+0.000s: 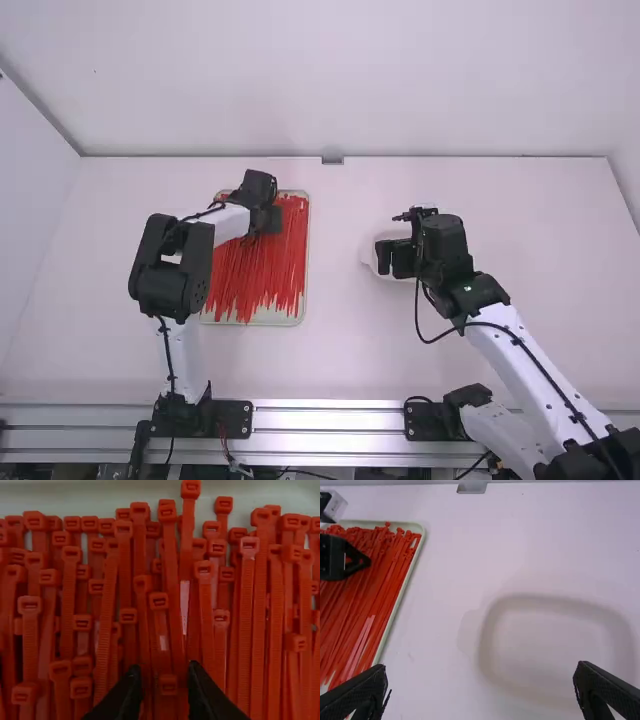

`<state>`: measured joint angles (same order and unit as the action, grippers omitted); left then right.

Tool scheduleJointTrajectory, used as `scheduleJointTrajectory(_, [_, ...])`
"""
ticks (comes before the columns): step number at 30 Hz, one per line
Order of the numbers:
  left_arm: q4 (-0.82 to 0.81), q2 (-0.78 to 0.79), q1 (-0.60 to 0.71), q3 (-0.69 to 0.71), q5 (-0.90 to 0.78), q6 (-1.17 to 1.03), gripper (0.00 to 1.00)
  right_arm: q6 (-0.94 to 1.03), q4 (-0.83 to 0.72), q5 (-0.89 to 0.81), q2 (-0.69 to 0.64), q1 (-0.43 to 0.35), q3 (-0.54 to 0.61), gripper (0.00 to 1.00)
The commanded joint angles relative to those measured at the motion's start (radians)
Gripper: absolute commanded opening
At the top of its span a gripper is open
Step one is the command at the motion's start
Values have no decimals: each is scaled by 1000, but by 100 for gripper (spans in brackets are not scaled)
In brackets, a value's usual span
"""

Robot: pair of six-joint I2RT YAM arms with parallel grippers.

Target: Fasten the cable tie

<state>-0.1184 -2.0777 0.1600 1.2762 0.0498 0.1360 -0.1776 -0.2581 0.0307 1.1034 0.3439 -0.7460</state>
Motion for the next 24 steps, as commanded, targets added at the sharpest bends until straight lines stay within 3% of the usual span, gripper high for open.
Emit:
scheduleJointTrajectory(1, [-2,32,-3,-13,19,2,22,-1,-3,-1,2,4,7,99])
scheduleJointTrajectory(8, [23,32,-3,-12,19,-2,12,-1,-4,-1,2,4,7,99])
scheduleJointTrajectory(24, [-39,47,-3,68,23,16,2,-1,-8,-1,2,4,7,99])
